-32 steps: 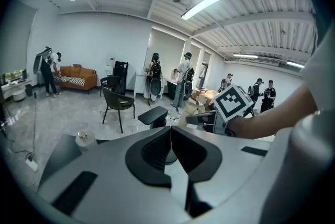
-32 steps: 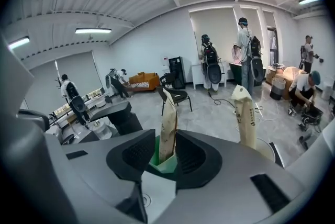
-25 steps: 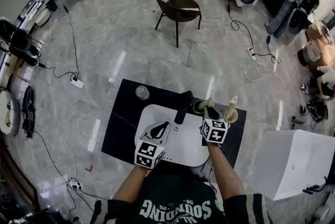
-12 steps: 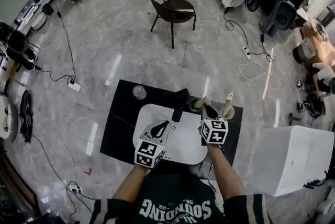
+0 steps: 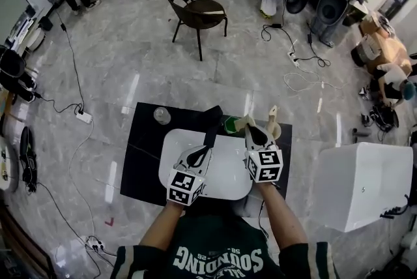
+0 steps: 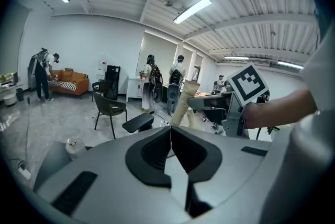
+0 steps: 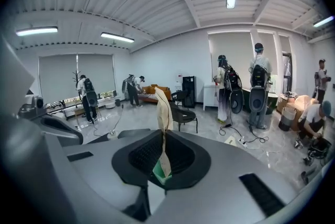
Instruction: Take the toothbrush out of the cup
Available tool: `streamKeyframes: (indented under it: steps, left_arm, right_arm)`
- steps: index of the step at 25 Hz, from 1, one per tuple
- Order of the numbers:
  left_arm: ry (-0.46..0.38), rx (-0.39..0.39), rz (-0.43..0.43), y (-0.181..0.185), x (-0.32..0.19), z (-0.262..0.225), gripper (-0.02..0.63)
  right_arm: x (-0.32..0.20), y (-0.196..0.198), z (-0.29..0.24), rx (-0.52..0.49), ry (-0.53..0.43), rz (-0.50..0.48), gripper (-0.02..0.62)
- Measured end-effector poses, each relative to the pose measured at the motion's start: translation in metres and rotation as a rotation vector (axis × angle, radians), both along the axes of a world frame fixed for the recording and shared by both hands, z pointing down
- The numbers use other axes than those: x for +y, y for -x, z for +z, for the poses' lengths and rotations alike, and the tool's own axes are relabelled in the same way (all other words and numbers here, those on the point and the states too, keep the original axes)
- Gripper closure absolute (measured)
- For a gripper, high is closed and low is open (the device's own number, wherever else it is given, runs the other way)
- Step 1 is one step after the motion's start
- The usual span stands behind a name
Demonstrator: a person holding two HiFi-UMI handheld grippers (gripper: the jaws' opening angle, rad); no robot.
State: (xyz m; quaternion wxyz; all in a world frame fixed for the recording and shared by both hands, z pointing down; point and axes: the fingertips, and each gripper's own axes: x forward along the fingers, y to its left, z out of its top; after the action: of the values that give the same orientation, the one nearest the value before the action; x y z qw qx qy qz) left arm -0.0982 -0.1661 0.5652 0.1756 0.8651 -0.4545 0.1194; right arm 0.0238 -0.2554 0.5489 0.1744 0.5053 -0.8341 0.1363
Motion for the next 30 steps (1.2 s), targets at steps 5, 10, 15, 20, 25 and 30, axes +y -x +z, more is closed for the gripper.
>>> streamKeyframes:
  steps: [5, 10, 15, 20, 25, 30]
  left_arm:
    - [-0.008, -0.002, 0.032, -0.012, 0.001, -0.003, 0.589]
    - [-0.012, -0.006, 0.064, -0.026, 0.002, -0.004, 0.591]
    - [-0.01, -0.006, 0.091, -0.036, 0.001, -0.003, 0.591]
    - [-0.007, -0.008, 0.113, -0.042, 0.002, -0.002, 0.59]
    - [-0.002, -0.013, 0.138, -0.048, 0.005, 0.002, 0.59]
    - [0.006, -0.013, 0.15, -0.051, 0.008, 0.005, 0.589]
  right_arm:
    - [0.01, -0.008, -0.013, 0.014, -0.025, -0.006, 0.548]
    - [0.022, -0.021, -0.015, 0.033, -0.032, -0.004, 0.548]
    - [0.031, -0.027, -0.017, 0.036, -0.026, -0.007, 0.548]
    - [0.041, -0.034, -0.015, 0.036, -0.005, -0.014, 0.548]
    - [0.053, -0.045, -0.004, 0.034, 0.035, -0.019, 0.548]
    - [0.074, -0.056, 0.014, 0.053, 0.097, -0.051, 0.548]
